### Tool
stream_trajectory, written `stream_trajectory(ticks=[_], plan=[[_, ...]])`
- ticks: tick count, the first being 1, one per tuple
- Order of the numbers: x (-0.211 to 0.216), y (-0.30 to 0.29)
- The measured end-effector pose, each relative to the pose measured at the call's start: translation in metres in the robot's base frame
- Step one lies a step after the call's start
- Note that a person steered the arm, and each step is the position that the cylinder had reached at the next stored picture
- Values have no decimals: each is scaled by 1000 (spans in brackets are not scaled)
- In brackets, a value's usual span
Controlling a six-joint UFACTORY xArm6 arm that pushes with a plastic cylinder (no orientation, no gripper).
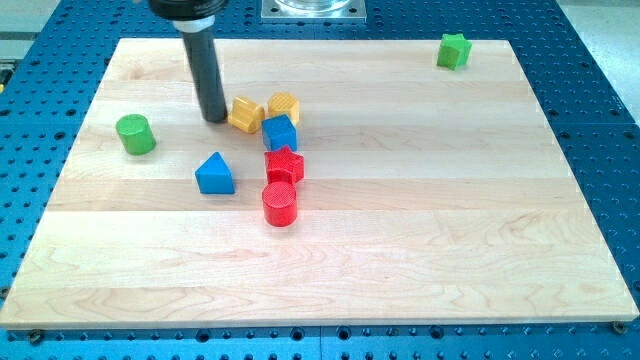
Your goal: Push the heart into the hexagon
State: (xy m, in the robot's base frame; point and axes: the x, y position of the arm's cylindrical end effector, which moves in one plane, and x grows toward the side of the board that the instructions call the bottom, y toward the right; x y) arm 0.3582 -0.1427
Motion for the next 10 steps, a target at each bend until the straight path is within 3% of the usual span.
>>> stream_trajectory(ticks=[1,2,6,8,10], plan=[[46,-1],[50,26],[-17,43],[19,46],[-16,81]])
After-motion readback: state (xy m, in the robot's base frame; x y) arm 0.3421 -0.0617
